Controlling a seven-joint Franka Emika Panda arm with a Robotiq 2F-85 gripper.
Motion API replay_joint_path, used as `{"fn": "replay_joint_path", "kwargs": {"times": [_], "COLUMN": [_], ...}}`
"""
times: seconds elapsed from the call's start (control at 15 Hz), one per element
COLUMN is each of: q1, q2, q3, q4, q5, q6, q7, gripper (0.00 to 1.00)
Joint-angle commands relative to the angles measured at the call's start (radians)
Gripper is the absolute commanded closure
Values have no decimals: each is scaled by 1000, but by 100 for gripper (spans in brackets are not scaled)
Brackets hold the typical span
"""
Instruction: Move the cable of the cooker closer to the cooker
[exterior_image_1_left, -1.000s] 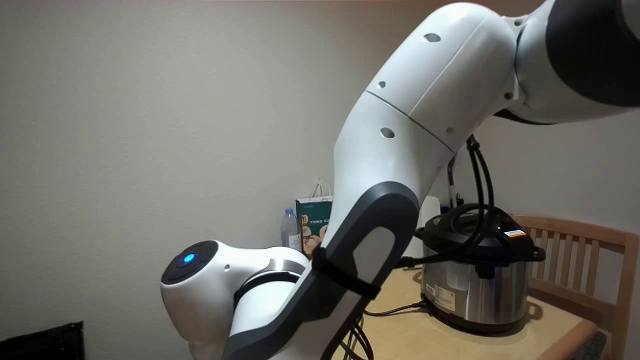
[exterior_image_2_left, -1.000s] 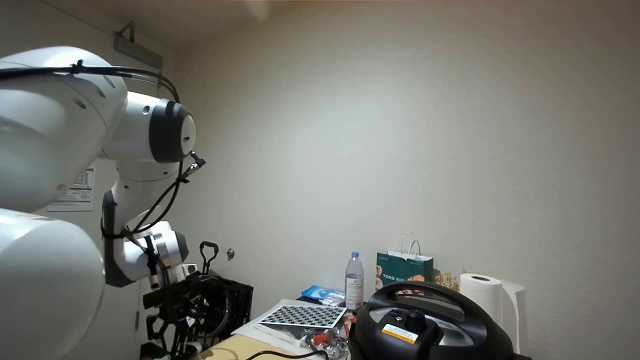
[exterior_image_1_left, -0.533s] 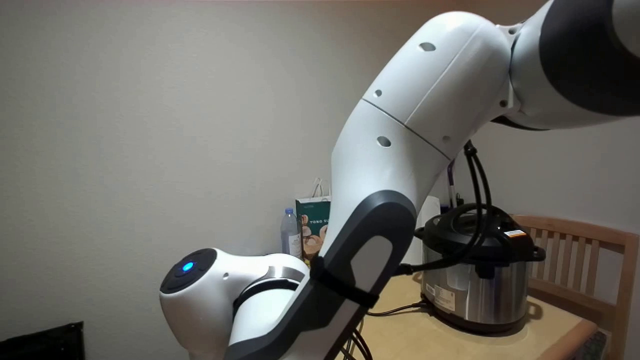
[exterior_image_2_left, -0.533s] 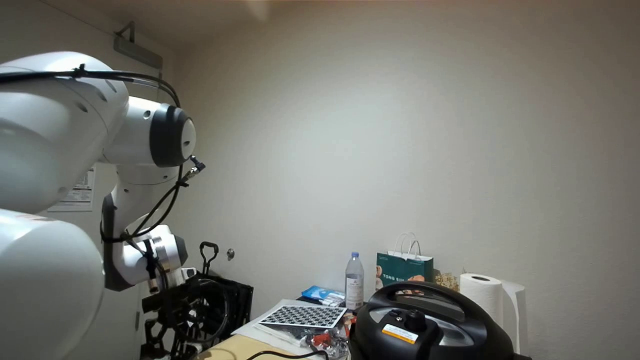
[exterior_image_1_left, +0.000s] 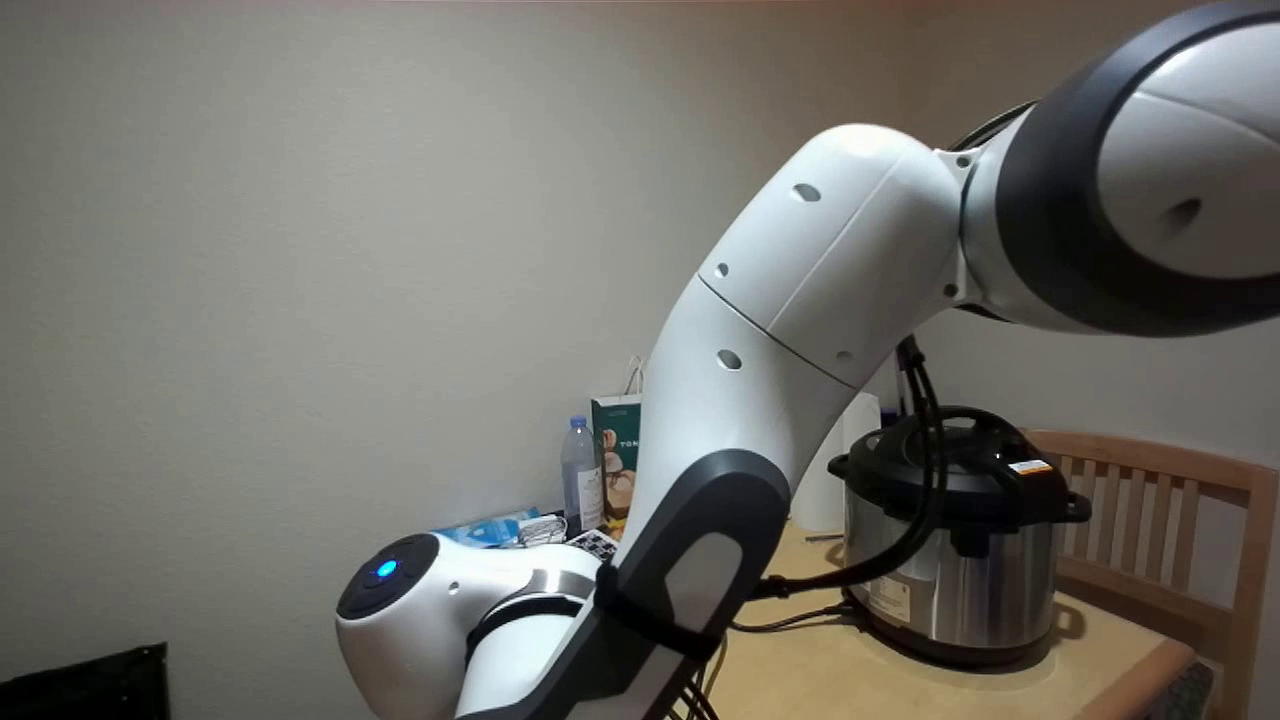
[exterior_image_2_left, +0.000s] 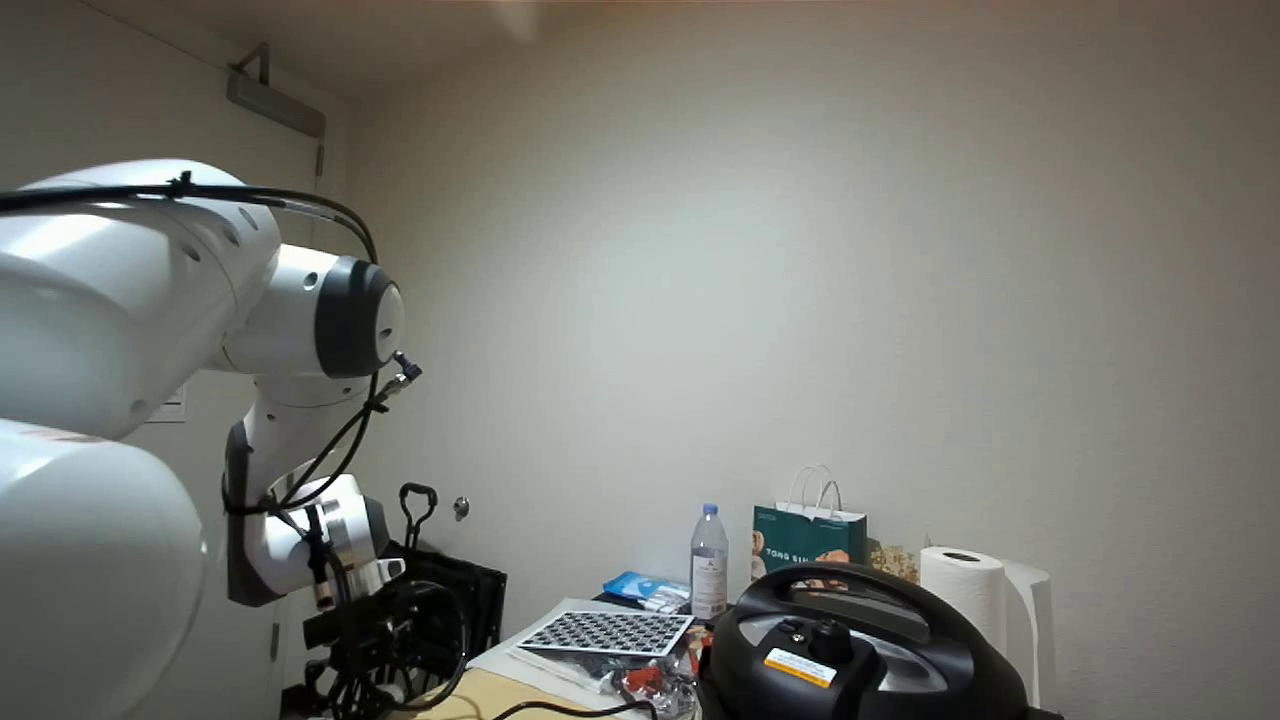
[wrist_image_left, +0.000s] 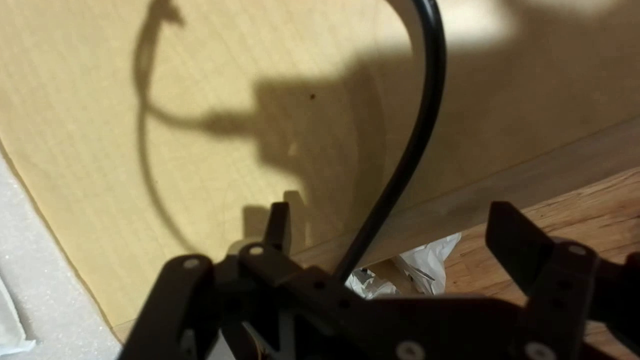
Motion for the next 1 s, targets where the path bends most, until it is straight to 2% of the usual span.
{"fn": "replay_joint_path", "kwargs": {"times": [0.0,0.13,0.73,0.93], "q1": [-26,-30,-35,-39], "q2": [43,57,79,75], "q3": [26,33,53,58], "q4": [58,77,122,119], "q5": [39,51,86,94], "q6": [-29,-33,-46,-38], "q7": [-63,-73,-89,-90], "gripper": [16,40,94,95]}}
